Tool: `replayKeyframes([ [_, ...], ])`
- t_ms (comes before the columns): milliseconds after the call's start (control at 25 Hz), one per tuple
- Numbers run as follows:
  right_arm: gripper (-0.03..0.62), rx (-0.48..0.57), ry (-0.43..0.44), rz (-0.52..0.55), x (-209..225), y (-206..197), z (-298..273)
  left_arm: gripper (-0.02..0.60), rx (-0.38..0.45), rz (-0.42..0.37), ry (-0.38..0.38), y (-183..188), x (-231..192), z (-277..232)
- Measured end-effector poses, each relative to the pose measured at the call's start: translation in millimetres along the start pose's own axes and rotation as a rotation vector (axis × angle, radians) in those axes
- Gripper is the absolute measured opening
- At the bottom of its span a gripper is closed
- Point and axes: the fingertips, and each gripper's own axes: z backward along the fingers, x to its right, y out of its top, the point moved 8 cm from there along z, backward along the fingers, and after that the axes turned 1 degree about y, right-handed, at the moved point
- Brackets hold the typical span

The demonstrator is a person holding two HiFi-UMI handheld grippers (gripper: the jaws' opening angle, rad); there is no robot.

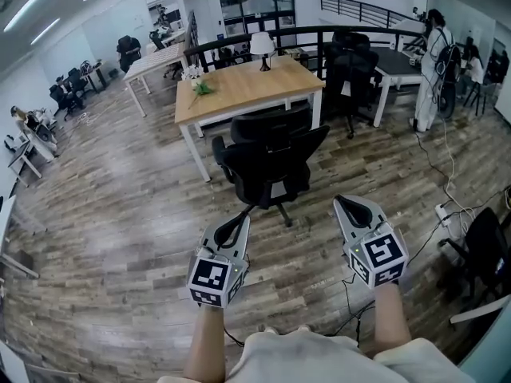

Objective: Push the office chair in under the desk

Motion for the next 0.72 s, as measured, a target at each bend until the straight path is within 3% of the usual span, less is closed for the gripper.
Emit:
replayKeyframes([
  [360, 0.023, 0.006, 0.031, 0.042, 24.7, -15.6, 9.1, 0.015, -0.008, 0.011, 0.033, 4.6, 31.5, -12.9],
  [720, 0.024, 0.049, 0.064, 0.019, 48.3, -24.7, 0.3, 0.015, -0.022, 0.009, 0.035, -3.9, 36.7, -40.8],
])
